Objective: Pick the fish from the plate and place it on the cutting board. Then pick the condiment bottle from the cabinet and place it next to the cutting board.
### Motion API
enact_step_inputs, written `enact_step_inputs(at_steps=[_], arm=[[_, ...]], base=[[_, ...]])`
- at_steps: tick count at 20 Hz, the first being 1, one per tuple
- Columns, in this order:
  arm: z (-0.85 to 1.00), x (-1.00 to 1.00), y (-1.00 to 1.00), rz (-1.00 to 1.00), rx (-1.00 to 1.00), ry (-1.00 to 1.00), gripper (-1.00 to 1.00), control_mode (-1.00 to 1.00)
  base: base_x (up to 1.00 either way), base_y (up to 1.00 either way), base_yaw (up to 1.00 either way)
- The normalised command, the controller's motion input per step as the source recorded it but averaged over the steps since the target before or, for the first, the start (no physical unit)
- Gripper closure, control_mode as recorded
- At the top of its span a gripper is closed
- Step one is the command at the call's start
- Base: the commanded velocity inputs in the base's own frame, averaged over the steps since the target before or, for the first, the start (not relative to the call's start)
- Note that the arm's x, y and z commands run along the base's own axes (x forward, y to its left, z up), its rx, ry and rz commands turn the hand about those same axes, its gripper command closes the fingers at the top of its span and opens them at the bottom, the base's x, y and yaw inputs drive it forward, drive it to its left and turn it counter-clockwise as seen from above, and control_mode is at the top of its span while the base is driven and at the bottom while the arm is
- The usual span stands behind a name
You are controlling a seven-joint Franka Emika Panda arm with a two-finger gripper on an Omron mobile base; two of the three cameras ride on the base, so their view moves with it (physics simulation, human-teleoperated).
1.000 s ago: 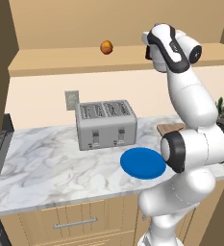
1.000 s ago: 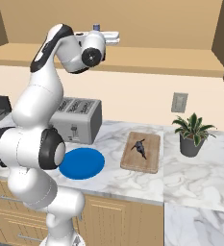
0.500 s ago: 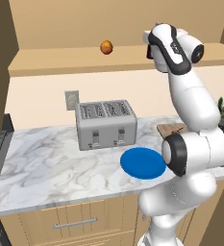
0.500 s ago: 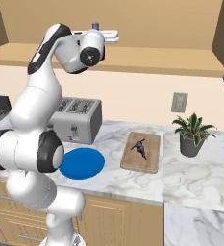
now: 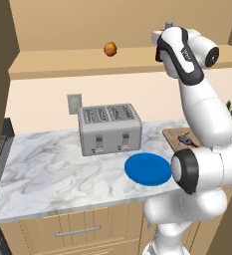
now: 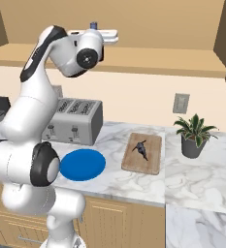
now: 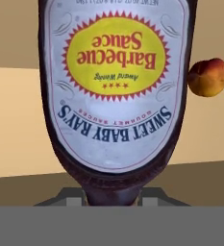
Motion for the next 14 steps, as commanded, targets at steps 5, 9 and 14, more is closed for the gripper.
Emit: enact_step_inputs(at_steps=[5,9,14], arm=[[0.01,-0.48,-0.02,0.00,0.00,0.01,1.00,-1.00],[0.00,-0.46,-0.04,0.00,0.00,0.00,1.00,-1.00],[0.00,-0.46,-0.04,0.00,0.00,0.00,1.00,-1.00]], base=[[0.00,0.00,0.00],[0.00,0.00,0.00],[0.00,0.00,0.00]])
